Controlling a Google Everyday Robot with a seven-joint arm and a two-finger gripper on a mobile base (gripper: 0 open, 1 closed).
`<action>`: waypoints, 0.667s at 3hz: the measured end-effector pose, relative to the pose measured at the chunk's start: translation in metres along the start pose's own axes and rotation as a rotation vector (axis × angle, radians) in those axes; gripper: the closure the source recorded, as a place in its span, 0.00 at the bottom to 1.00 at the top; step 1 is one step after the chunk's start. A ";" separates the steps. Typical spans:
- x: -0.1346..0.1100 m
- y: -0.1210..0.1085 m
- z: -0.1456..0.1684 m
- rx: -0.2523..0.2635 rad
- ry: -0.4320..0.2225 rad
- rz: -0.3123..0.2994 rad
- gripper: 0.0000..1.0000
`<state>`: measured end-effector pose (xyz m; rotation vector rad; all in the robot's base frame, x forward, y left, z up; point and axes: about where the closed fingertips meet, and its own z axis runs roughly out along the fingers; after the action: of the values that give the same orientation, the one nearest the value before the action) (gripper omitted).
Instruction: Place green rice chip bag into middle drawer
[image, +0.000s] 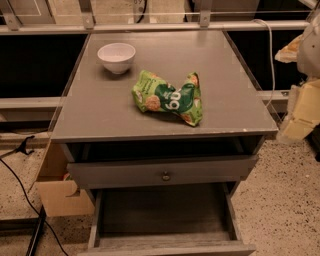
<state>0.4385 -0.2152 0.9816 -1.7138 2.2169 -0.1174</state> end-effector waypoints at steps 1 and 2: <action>-0.002 0.000 0.000 0.017 0.008 0.001 0.00; -0.005 0.001 0.002 0.054 0.001 0.017 0.00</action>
Offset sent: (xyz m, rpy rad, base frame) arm 0.0048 0.0079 -0.0077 -0.0008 -0.0897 -0.0565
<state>0.4395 -0.2102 0.9806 -1.6668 2.2080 -0.1731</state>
